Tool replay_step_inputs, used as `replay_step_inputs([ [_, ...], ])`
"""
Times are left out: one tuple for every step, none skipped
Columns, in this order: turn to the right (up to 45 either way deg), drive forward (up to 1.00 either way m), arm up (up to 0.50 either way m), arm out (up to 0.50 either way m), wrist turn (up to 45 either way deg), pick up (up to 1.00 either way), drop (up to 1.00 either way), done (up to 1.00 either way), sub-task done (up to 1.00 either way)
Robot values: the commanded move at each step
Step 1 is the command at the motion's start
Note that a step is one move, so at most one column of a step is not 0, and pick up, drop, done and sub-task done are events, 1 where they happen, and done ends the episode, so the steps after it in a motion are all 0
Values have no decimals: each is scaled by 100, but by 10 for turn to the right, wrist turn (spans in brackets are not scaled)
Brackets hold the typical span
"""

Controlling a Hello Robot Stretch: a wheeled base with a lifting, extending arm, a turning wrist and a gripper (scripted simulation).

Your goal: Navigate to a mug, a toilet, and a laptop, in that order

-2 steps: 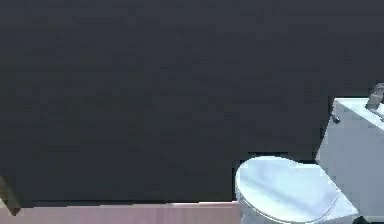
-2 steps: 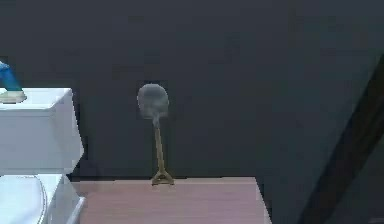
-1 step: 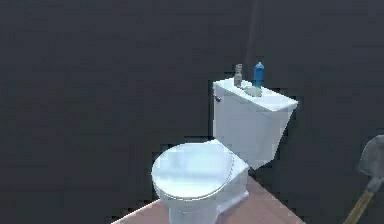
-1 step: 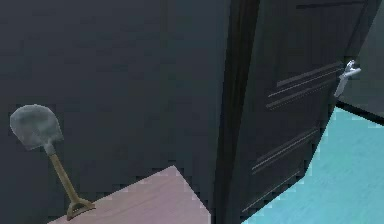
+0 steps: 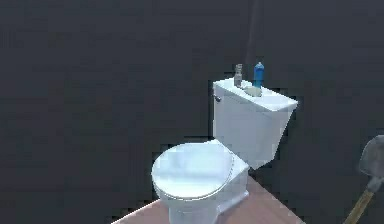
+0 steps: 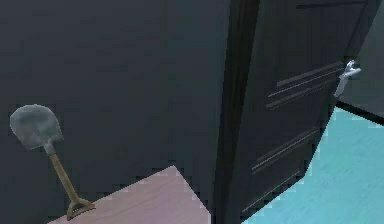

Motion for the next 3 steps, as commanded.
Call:
replay_step_inputs([
  [-450, 0, 0, 0, 0, 0, 0, 0, 0],
  [-450, 0, 0, 0, 0, 0, 0, 0, 0],
  [0, 100, 0, 0, 0, 0, 0, 0, 0],
])
